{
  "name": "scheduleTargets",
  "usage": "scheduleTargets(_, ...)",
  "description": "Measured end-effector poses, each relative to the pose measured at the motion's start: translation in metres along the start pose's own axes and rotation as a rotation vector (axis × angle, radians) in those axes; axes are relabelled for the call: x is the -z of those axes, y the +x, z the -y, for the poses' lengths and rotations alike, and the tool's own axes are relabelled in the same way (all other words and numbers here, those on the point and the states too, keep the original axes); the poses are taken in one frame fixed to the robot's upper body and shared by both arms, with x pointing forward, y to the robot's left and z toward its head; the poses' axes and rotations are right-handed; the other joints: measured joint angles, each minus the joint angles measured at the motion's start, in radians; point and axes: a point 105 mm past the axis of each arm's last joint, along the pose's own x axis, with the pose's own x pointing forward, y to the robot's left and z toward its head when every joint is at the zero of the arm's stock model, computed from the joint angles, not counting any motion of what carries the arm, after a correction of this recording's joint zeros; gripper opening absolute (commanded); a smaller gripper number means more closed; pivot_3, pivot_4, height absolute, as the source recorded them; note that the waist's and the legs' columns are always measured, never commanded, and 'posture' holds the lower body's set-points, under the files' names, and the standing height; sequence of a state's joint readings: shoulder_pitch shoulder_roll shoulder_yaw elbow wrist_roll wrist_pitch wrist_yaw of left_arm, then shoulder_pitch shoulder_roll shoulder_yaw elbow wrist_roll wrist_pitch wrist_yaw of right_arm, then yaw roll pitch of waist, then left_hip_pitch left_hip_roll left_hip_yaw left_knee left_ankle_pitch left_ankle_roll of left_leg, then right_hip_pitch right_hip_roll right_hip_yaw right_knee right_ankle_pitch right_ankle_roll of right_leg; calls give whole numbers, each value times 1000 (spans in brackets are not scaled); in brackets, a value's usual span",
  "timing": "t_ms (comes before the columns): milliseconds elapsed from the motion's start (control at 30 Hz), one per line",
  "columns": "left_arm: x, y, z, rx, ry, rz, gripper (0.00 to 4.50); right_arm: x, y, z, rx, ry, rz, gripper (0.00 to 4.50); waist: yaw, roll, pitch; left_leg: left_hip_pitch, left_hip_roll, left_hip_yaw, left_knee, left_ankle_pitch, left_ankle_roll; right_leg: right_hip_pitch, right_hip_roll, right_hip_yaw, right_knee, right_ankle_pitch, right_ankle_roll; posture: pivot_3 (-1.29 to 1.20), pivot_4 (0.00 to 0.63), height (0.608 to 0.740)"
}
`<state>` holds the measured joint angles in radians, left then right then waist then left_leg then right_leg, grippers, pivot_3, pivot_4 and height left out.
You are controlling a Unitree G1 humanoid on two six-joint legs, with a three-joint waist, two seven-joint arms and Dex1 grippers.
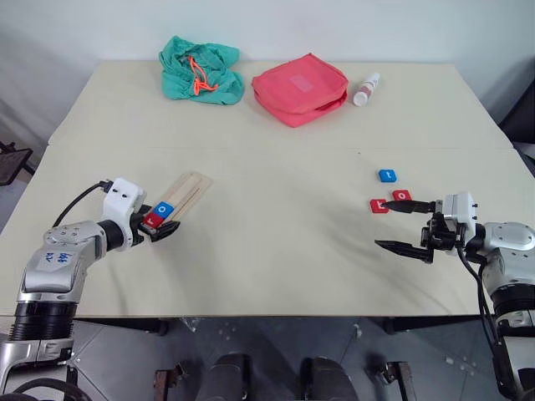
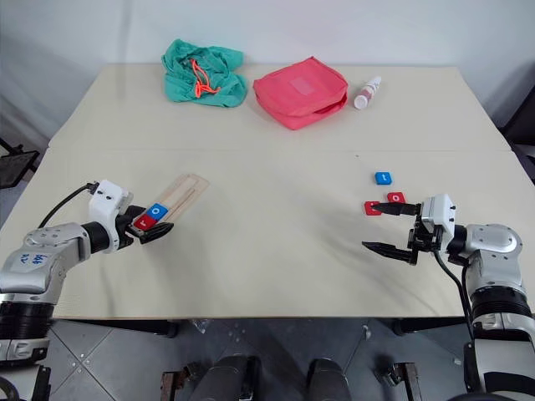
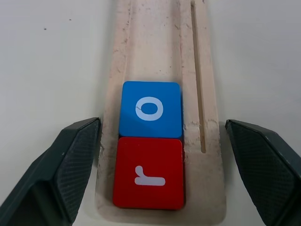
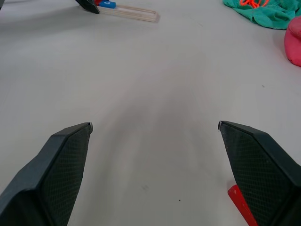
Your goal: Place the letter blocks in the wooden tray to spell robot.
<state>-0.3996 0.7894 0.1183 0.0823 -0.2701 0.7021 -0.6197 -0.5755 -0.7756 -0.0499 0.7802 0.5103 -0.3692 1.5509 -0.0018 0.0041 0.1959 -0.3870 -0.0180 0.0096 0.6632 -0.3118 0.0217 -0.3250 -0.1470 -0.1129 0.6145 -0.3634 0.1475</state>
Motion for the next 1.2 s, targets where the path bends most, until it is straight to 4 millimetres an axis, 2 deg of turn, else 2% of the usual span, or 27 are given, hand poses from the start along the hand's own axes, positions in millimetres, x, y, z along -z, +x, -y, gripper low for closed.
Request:
scheduleTargets(100,-1,1,2,6,15,5,3409,1,0,0,-3,0,-6,4500,0,0,0,1,0,0,0,0,0,0,0,1,1,0,0,0,150,740)
scheduleTargets(267,-2,4,5,28,46,47,3401,0,1,0,-5,-5,-12,4500,2,0,0,1,0,0,1,0,0,0,-1,1,3,0,0,0,150,740)
scheduleTargets(433,-5,6,20,132,106,96,3401,0,1,1,-4,-7,-12,4500,2,0,0,0,-1,0,1,0,0,0,-1,0,3,0,0,0,150,740)
scheduleTargets(667,-20,15,68,389,189,181,3401,-1,0,1,-3,-5,-12,4500,2,0,0,0,-1,0,1,0,0,0,-1,0,3,0,0,0,150,740)
scheduleTargets(833,-52,24,91,510,332,242,3401,-3,-2,-1,-12,-22,-20,4500,3,0,0,-1,-2,0,2,0,0,0,-1,-1,3,0,0,0,150,740)
scheduleTargets(900,-57,29,103,562,363,242,3401,0,-6,-4,-11,-14,-32,4500,5,0,0,-1,-2,0,2,0,1,0,-1,-1,3,0,0,0,150,740)
scheduleTargets(1033,-65,43,136,693,408,241,3401,1,-11,-8,-1,-6,-31,4500,7,0,0,-1,-2,0,2,0,1,-1,-1,-2,3,0,0,0,150,740)
scheduleTargets(1200,-65,56,156,750,464,196,3401,3,-17,-15,11,0,-31,4500,7,0,0,-2,-2,0,2,0,1,-1,-1,-2,3,0,0,0,150,740)
